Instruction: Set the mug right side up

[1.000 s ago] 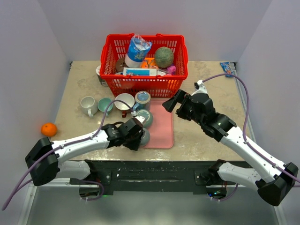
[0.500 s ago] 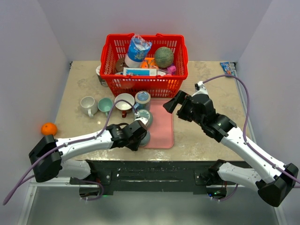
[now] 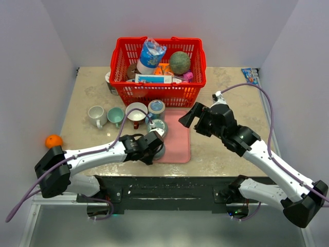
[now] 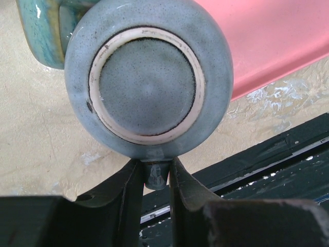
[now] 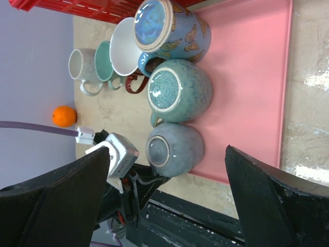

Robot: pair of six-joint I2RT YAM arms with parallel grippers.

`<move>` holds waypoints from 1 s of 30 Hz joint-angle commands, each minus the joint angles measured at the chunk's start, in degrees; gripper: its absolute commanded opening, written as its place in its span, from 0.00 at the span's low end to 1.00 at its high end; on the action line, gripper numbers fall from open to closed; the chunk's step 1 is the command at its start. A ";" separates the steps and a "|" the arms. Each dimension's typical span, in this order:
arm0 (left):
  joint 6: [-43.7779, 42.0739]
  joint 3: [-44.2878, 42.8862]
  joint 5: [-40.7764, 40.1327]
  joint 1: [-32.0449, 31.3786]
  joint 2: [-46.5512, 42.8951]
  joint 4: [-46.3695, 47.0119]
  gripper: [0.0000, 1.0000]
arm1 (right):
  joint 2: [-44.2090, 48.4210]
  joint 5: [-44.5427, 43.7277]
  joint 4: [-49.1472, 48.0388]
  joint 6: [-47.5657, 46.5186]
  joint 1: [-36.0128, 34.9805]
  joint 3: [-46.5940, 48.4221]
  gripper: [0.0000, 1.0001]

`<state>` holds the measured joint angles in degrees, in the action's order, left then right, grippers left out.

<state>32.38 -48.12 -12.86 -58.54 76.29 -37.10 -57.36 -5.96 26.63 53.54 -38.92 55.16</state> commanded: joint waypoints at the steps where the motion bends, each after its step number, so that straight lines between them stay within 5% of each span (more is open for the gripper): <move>1: 1.46 -0.05 -2.96 -0.25 -1.32 2.73 0.00 | 3.13 0.95 0.00 0.34 0.24 0.13 0.97; 14: 7.43 3.21 -10.06 -7.98 -6.86 13.45 0.00 | 13.94 7.17 -2.29 -4.84 0.33 -10.77 0.95; 30: 13.41 -2.33 -14.91 -9.40 -12.57 19.16 0.00 | 22.20 21.95 -3.52 -13.01 0.25 -8.84 0.99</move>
<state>43.07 -45.06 -23.29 -67.90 67.55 -27.40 -36.99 8.78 26.98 44.64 -38.81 44.18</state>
